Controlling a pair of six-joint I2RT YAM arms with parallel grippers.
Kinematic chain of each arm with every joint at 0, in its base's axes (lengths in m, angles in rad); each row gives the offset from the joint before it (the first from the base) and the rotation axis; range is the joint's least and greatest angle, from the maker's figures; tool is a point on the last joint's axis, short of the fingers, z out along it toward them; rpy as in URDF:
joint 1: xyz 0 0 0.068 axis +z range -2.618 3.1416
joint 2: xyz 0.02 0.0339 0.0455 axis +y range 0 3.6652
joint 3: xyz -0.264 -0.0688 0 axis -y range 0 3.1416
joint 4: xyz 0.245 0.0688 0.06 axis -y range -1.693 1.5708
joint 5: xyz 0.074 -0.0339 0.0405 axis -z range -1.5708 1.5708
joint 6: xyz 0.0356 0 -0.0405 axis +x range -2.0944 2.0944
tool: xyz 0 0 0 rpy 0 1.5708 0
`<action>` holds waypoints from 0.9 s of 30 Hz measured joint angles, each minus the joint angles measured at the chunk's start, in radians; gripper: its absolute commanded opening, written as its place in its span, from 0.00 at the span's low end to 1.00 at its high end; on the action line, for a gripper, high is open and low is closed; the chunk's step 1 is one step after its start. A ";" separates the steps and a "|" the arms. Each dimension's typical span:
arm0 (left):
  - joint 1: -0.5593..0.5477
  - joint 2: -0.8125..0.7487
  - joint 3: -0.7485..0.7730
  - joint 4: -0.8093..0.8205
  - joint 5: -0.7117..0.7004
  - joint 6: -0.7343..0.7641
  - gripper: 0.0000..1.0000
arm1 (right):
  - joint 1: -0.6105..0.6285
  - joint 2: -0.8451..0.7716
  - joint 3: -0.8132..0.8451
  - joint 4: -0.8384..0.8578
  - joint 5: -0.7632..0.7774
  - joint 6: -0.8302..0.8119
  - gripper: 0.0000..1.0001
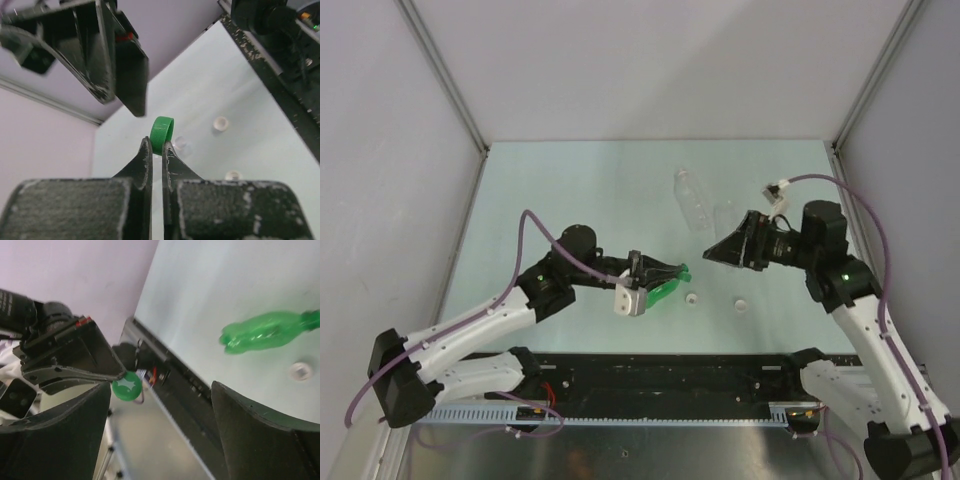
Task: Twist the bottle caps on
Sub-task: Place the plastic bottle at the center of the board.
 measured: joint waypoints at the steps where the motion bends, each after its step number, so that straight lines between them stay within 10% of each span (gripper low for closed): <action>1: -0.005 -0.010 -0.006 -0.001 -0.005 0.042 0.00 | 0.015 0.028 0.000 0.003 -0.037 0.003 0.85; 27: -0.018 -0.035 -0.008 -0.039 0.045 0.222 0.00 | 0.327 0.121 0.000 0.082 0.023 -0.097 0.65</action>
